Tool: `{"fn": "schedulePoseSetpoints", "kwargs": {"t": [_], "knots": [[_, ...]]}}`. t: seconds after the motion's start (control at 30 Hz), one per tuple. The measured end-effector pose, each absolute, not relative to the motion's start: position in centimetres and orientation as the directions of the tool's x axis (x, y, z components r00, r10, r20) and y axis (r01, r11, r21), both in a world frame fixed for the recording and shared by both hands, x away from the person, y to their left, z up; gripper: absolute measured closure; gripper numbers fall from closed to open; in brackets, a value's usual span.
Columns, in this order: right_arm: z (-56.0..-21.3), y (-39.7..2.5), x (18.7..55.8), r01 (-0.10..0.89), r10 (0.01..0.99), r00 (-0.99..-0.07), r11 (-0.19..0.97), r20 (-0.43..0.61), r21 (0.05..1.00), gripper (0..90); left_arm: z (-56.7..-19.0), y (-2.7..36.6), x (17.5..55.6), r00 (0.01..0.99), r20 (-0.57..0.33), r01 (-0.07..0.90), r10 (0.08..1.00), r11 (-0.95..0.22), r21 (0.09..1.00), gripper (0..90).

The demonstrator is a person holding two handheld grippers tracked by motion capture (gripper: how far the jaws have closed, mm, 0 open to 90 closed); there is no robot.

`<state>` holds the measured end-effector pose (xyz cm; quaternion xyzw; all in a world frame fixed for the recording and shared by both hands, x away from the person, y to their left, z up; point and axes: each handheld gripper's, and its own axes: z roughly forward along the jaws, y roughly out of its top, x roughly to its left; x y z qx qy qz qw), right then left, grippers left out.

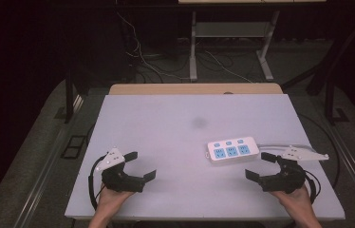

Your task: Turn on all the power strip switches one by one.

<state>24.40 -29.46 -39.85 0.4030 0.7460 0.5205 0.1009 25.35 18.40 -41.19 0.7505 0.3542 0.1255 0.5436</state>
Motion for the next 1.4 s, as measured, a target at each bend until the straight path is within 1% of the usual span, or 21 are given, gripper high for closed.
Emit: {"fn": "schedulePoseSetpoints", "kwargs": {"t": [1.0, 1.4], "knots": [[-39.7, -29.3, 24.5, 0.514, 0.703, -0.662, 0.172, 0.261, 0.840, 0.7, -41.3, 18.4, 25.1, 0.715, -0.209, 0.408, 0.667, -0.156, 0.900, 0.0], [-38.8, -29.4, 24.8, 0.525, 0.706, -0.665, 0.209, 0.244, 0.825, 0.8, -41.4, 18.6, 25.0, 0.711, -0.213, 0.412, 0.670, -0.152, 0.898, 0.0]]}}
